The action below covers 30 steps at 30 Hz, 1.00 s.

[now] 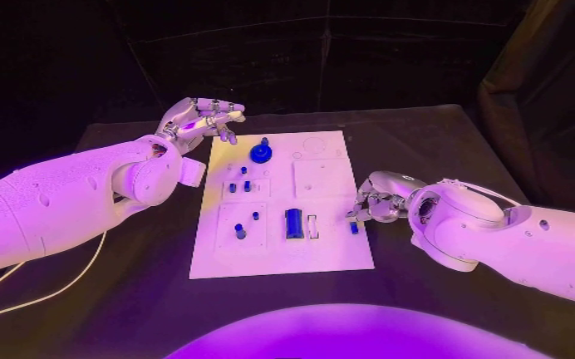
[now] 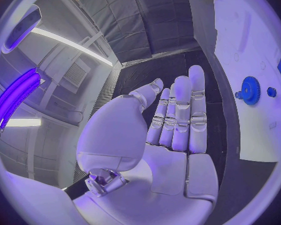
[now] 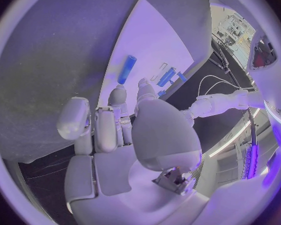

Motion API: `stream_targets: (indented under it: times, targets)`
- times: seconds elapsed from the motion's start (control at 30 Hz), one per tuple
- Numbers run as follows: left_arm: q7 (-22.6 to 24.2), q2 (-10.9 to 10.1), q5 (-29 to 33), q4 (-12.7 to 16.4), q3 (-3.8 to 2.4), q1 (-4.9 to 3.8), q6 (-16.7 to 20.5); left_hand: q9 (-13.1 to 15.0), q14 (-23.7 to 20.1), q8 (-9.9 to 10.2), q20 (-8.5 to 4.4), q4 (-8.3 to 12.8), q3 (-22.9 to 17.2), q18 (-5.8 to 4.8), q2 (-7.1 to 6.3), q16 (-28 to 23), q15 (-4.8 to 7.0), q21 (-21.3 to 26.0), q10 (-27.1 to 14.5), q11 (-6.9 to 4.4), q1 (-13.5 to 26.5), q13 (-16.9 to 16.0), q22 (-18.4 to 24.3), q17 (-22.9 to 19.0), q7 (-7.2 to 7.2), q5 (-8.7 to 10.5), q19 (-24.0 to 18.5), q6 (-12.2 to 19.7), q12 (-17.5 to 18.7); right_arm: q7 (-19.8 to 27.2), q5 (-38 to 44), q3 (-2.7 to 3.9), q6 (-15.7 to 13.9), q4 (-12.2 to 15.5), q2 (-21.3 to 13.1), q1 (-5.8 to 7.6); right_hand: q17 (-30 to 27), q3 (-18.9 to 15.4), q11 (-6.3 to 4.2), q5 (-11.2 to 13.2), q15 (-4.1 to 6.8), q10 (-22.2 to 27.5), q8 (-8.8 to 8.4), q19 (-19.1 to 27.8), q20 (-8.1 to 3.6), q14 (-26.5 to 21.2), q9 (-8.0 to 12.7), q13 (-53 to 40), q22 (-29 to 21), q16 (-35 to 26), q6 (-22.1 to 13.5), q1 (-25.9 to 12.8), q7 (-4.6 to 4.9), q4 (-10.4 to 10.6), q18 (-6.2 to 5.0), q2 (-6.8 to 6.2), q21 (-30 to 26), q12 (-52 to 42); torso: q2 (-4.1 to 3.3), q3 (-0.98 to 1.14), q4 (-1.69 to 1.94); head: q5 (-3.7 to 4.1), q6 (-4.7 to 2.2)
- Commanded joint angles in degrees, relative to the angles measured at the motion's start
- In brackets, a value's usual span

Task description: Assemble the parts on the task board

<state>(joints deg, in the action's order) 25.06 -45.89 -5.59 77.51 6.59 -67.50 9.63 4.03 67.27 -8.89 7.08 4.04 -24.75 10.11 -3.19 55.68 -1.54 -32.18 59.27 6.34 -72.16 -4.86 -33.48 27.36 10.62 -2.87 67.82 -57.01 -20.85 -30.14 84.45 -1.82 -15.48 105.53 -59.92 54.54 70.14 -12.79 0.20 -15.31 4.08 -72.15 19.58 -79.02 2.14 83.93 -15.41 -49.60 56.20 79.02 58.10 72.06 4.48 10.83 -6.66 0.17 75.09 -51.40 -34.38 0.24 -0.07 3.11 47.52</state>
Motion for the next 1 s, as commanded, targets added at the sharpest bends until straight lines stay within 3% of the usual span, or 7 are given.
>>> stream_targets:
  times: [0.03,0.47,0.73,1.0]
  targets:
    - [0.3,-0.1,0.2,0.2,-0.05,-0.03,-0.7,-0.1,-0.3,-0.3,-0.09,0.1,0.1,0.28,-0.23,0.3,0.11,0.3,-0.5,-0.02,-0.2,0.0,0.1,-0.1,0.05,0.09,0.4,0.5,-0.3,-3.0,3.8,0.01,4.0,-0.6,0.7,0.02,-0.1,-0.5,-0.16,0.2,-0.1,0.4,-0.28,0.2,0.02,2.5,-0.1,0.1,-0.1,-0.4,0.4,-0.5,0.01,0.0,0.73,-0.08,-0.4,0.4,-0.08,-0.06,0.09,-0.04,0.04]
    - [0.3,-0.2,0.2,0.1,-0.05,0.05,-0.8,-0.1,-0.4,-0.3,-0.07,0.2,0.1,0.27,-0.19,0.3,0.09,0.3,-0.6,0.01,-0.3,0.0,0.1,-0.2,0.08,0.09,0.4,0.6,-0.4,-4.8,7.0,-0.01,7.5,-1.9,2.9,-0.25,-0.5,-0.6,-0.27,0.0,-0.01,0.5,-0.44,0.4,-0.04,2.4,-0.2,0.1,-0.2,-0.7,0.8,0.4,-0.09,-0.4,0.71,-0.12,-0.5,0.6,-0.02,-0.07,-0.02,-0.24,0.47]
    - [0.2,-0.3,0.2,0.1,-0.05,0.08,-0.8,-0.1,-0.4,-0.3,-0.07,0.2,0.1,0.27,-0.19,0.3,0.09,0.3,-0.6,0.01,-0.3,0.0,0.1,-0.2,0.08,0.09,0.4,0.6,-0.4,-5.5,9.6,-0.02,10.3,-2.4,4.4,-0.59,-0.6,-0.4,-0.38,0.2,0.11,0.5,-0.77,0.4,-0.14,2.4,-0.3,0.2,-0.2,-0.9,1.1,2.6,-0.15,-1.7,0.73,0.27,-0.6,0.9,-0.04,-0.11,0.14,-0.07,0.57]
    - [0.1,-0.4,0.2,0.2,-0.05,0.09,-0.9,-0.1,-0.4,-0.3,-0.07,0.2,0.1,0.27,-0.19,0.3,0.08,0.4,-0.6,0.01,-0.3,0.0,0.1,-0.2,0.08,0.09,0.4,0.6,-0.4,-6.1,12.4,-0.03,11.6,-2.4,5.1,-0.76,-0.6,0.5,-0.37,4.1,0.1,0.6,-1.49,0.5,-0.19,2.4,-0.4,0.4,-0.2,-1.1,1.5,5.1,-0.08,-3.5,0.74,1.4,-0.7,1.5,0.0,-0.1,0.02,-0.24,0.67]
